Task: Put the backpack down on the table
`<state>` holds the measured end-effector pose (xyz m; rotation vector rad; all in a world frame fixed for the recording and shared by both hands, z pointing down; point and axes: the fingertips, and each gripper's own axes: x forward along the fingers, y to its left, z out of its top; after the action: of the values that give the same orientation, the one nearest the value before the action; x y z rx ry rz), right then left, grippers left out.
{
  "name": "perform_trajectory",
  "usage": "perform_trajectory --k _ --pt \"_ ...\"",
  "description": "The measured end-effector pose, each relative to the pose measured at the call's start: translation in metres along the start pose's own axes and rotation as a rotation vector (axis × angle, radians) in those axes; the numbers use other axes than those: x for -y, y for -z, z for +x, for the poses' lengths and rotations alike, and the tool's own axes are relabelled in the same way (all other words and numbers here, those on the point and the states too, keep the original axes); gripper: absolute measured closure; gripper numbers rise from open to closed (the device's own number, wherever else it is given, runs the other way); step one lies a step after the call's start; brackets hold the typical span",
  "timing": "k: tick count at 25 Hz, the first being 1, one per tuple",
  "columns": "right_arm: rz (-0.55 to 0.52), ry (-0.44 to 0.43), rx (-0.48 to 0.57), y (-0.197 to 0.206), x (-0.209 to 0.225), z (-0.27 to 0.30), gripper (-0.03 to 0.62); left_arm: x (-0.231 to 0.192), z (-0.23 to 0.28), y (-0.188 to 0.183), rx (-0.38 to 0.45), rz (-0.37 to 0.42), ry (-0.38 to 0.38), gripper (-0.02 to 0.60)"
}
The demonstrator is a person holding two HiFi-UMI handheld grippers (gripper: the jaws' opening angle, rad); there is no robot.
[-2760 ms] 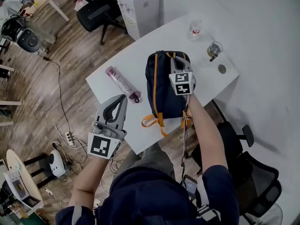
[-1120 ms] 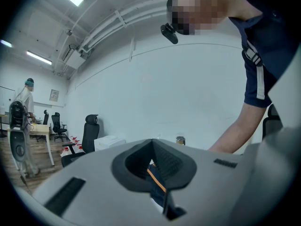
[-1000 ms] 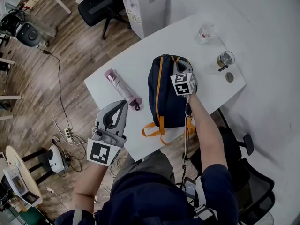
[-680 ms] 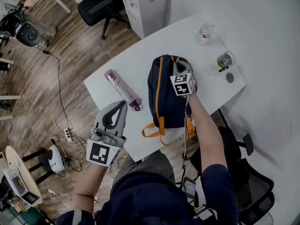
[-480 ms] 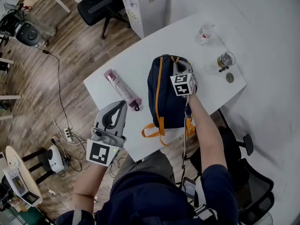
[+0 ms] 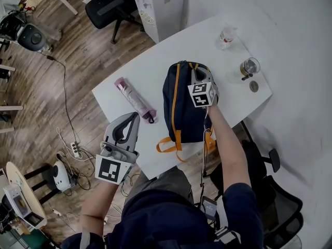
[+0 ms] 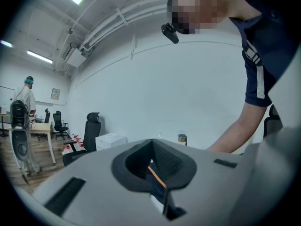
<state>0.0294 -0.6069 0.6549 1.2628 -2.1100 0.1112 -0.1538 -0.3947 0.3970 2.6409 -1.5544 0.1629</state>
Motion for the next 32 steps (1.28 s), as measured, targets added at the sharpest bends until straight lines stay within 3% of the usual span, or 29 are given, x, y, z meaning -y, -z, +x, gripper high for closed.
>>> perform_trajectory --k 13,22,32 --pt "-0.003 0.005 0.052 -0.011 0.004 -0.01 0.479 -0.004 -0.002 0.0 0.0 0.003 -0.005 0.578" --pt "0.066 0.034 0.184 -0.032 0.016 -0.037 0.373 -0.002 -0.003 -0.002 0.014 0.006 0.003 0.578" --pt "0.093 0.061 0.297 -0.061 0.019 -0.076 0.306 0.004 -0.008 -0.009 0.038 0.028 0.003 0.578"
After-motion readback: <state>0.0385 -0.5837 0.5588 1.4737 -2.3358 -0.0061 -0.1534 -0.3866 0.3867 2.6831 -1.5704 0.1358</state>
